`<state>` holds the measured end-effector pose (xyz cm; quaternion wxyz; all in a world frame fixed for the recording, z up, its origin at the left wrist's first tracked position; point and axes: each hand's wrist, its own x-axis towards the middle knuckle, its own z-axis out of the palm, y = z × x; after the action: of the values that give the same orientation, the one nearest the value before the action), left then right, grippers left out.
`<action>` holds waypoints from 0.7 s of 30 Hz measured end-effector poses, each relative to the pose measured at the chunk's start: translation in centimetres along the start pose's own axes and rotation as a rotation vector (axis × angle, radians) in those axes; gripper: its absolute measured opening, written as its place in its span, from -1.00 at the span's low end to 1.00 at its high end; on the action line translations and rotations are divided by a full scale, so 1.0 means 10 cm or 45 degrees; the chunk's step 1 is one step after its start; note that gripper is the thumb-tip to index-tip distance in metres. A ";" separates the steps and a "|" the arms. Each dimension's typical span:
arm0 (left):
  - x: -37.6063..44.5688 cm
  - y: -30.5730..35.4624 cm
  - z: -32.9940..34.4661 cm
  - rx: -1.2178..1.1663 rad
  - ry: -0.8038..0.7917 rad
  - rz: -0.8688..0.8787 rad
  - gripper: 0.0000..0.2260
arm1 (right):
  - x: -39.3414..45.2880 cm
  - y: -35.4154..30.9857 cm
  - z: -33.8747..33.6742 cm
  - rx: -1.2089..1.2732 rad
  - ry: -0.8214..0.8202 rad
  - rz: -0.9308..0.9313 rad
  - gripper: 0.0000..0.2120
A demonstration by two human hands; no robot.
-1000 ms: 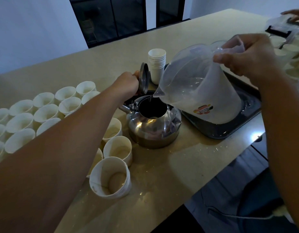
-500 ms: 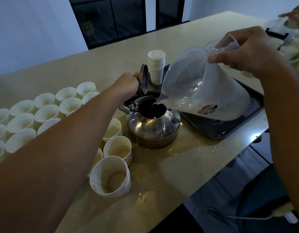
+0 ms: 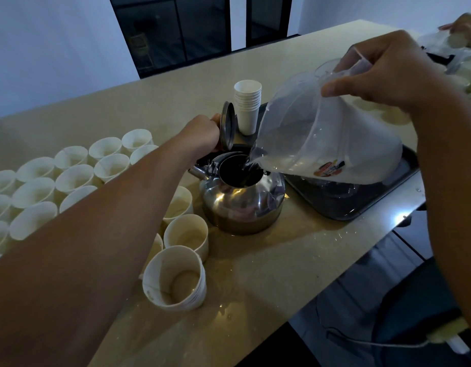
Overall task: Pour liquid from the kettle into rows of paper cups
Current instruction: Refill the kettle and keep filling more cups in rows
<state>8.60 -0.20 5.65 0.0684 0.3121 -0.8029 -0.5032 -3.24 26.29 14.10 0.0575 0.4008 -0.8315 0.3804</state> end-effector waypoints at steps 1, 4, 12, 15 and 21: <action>0.00 0.00 0.00 0.000 -0.002 -0.001 -0.76 | 0.00 -0.01 0.00 -0.016 0.001 0.002 -0.36; 0.00 0.00 -0.01 -0.003 -0.005 -0.005 -0.75 | 0.01 -0.06 0.00 -0.020 -0.023 0.002 -0.40; -0.01 0.01 0.00 0.010 0.002 -0.003 -0.72 | 0.08 -0.15 0.02 -0.073 -0.057 0.066 -0.42; -0.02 0.01 -0.01 0.008 -0.010 0.009 -0.72 | 0.08 -0.16 0.03 -0.070 -0.060 0.080 -0.40; 0.00 0.00 -0.02 -0.018 -0.016 -0.010 -0.73 | 0.12 -0.17 0.04 -0.126 -0.082 0.077 -0.33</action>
<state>8.67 -0.33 5.70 0.0636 0.3118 -0.7985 -0.5110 -2.73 24.64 15.31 0.0391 0.3841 -0.8625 0.3272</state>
